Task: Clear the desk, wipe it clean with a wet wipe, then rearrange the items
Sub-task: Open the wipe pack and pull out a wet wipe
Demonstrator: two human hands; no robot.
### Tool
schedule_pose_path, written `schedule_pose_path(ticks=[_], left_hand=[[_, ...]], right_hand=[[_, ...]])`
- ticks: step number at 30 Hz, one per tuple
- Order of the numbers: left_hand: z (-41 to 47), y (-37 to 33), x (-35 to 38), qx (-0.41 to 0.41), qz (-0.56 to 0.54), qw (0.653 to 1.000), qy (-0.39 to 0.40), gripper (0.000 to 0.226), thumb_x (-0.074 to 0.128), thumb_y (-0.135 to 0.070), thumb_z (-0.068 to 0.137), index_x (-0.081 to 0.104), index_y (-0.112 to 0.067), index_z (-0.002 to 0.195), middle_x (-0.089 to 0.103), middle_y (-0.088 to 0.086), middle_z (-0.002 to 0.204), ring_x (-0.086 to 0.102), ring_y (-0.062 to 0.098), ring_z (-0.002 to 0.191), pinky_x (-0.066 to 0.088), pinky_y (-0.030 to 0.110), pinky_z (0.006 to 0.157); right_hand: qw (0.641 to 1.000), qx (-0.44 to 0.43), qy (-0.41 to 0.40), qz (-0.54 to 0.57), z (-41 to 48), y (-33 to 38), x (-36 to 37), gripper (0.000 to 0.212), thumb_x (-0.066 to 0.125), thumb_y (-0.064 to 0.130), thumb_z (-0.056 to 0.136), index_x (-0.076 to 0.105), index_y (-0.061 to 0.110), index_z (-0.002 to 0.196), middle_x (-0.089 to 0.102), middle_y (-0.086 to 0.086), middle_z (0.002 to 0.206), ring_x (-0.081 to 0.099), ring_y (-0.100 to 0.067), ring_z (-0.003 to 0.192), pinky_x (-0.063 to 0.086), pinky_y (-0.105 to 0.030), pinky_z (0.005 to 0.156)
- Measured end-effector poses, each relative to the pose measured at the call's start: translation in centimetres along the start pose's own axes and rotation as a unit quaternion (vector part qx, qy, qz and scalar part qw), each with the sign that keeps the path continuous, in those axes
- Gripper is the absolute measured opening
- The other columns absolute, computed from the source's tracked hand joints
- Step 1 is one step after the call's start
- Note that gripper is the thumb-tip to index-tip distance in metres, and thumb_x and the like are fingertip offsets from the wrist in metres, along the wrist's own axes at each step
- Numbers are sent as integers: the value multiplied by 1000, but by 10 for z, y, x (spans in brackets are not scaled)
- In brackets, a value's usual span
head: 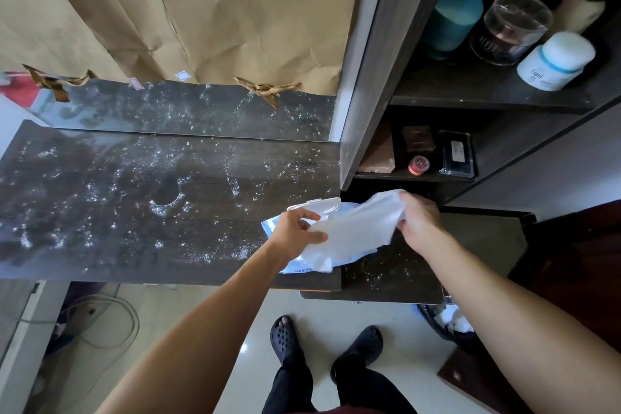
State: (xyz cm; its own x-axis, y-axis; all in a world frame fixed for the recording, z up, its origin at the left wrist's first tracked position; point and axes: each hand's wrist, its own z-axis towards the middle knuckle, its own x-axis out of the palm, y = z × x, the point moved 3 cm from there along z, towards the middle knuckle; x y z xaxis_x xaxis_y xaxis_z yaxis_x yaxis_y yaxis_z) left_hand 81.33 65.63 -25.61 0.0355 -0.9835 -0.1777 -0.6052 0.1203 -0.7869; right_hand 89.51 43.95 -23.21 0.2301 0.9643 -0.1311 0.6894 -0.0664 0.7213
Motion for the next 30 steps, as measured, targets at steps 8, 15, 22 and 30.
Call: schedule_pose_path(ticks=[8, 15, 22, 30], left_hand=[[-1, 29, -26, -25, 92, 989, -109, 23, 75, -13, 73, 58, -7, 58, 44, 0, 56, 35, 19, 54, 31, 24, 51], [0, 20, -17, -87, -109, 985, -102, 21, 74, -6, 77, 54, -7, 82, 63, 14, 63, 55, 20, 45, 56, 34, 58], [-1, 26, -17, -77, -101, 990, -67, 7, 61, -9, 88, 59, -4, 84, 65, 11, 73, 60, 24, 61, 52, 29, 59], [-3, 24, 7, 45, 340, 935, -90, 47, 74, -44, 71, 54, -20, 106, 55, -5, 96, 56, 18, 87, 45, 31, 70]], right_hand=[[983, -106, 9, -147, 0, 39, -17, 19, 65, 22, 78, 59, 7, 89, 56, 0, 74, 54, -15, 66, 43, -28, 63], [675, -329, 259, -607, -42, -44, 56, 61, 72, 38, 74, 50, 35, 131, 59, 7, 127, 56, -21, 111, 43, -27, 80], [732, -334, 206, -558, -31, -59, 67, 23, 62, 31, 85, 69, 25, 106, 70, -2, 108, 62, -26, 101, 47, -31, 75], [873, -285, 61, -391, -9, -16, 28, 32, 68, 21, 77, 45, 15, 55, 47, 3, 57, 45, -19, 56, 30, -30, 49]])
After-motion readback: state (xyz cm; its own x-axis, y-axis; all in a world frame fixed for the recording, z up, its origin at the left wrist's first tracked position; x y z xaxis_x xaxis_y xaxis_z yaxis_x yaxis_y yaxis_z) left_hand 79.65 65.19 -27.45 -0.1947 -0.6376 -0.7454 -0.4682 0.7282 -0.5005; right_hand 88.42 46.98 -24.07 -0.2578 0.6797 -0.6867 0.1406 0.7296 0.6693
